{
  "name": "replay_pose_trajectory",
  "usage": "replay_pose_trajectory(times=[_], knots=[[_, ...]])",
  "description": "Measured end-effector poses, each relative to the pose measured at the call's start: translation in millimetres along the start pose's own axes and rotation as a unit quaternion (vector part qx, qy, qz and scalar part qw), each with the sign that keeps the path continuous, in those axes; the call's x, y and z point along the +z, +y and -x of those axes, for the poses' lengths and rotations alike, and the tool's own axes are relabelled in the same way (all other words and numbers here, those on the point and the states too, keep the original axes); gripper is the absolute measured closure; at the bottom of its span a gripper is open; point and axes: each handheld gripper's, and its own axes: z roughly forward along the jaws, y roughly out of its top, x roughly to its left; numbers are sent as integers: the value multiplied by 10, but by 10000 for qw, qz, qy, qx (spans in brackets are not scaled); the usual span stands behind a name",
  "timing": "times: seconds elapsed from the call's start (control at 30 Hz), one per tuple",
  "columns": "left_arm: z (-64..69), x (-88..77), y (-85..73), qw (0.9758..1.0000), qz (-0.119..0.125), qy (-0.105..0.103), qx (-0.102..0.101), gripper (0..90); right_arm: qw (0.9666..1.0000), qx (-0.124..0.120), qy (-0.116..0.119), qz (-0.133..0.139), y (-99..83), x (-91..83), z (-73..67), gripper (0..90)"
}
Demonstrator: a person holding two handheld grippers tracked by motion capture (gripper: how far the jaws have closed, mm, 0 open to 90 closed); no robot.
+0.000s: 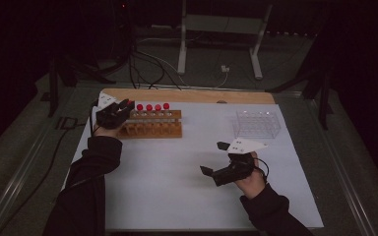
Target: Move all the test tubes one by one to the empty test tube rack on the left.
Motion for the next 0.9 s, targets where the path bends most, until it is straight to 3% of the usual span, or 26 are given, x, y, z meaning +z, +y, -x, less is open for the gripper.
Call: replay_pose_trajectory(times=[0.37,0.63,0.77,0.9], knots=[[21,65,-44,9992,-393,62,26,715,10000,-22,-39,-25,-5,8,4,0],[24,54,-18,9987,-509,32,-8,702,10000,-21,-64,-43,-4,9,6,0],[31,-8,19,9986,-523,96,-5,609,10000,-25,-87,-34,-1,-1,8,0],[42,-110,66,9987,-510,-5,34,530,9999,-30,-107,-25,1,-10,10,0]])
